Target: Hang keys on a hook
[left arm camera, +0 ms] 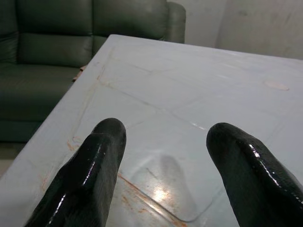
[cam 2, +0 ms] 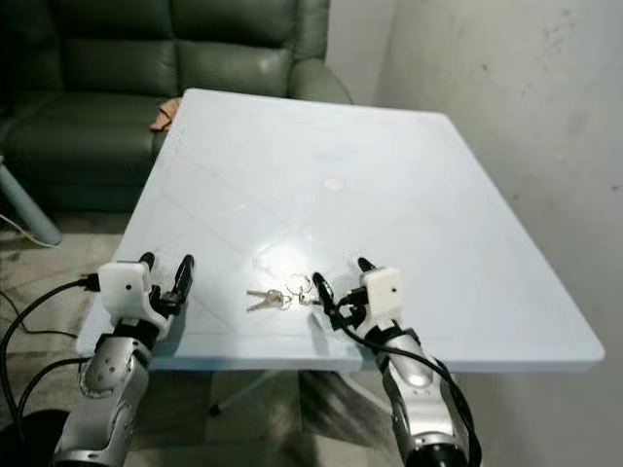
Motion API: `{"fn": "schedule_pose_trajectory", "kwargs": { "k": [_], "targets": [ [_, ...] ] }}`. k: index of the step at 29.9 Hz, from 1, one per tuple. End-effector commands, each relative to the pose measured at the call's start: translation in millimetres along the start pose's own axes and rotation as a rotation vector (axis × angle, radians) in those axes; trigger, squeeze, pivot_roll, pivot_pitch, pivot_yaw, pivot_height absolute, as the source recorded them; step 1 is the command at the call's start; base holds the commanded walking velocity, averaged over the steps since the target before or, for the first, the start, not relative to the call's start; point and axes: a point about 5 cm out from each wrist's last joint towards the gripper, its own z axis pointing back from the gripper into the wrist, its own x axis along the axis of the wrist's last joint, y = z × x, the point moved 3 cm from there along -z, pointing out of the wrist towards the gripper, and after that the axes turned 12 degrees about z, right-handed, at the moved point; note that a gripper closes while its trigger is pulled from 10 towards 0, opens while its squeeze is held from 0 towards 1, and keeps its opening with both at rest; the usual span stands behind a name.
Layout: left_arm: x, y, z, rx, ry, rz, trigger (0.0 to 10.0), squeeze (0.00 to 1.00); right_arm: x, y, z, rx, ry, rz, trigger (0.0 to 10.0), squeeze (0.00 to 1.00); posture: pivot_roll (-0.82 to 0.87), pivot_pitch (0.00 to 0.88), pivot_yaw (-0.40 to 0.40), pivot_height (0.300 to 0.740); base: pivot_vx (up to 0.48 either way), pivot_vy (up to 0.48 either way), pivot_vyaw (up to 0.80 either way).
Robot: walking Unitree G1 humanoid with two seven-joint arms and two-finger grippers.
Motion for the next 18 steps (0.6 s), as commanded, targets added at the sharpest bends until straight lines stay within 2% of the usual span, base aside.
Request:
{"fn": "schedule_pose_trajectory", "kwargs": {
  "k": [1,7,11,18],
  "targets": [
    [-1,-1.9,3.5,-0.015,-0.002,-0.008,10.0,0.0,1,-3.5,1.1,0.008,0.004,0.022,10.0,0.0,-0.07,0.043,-0.073,0.74,0.0,0.0,0.0],
    [-7,-11.7,12.7,-0.06,0.004,-0.018,10.0,0.0,10,-1.4,-6.0,0.088,-0.005,0.076,10.0,0.0,-0.07,0.063,-0.076,0.74,0.0,0.0,0.0],
    [-14,-25.3,20.7,-0.123,0.023,-0.049,10.0,0.0,19,1.5,-14.3,0.148,-0.01,0.118,10.0,0.0,-0.07,0.07,-0.079,0.74,0.0,0.0,0.0],
    [-20,-40.4,28.7,-0.171,0.034,-0.034,10.0,0.0,33,5.3,-26.5,0.172,-0.007,0.127,10.0,0.0,-0.06,0.075,-0.083,0.74,0.0,0.0,0.0]
  ]
}}
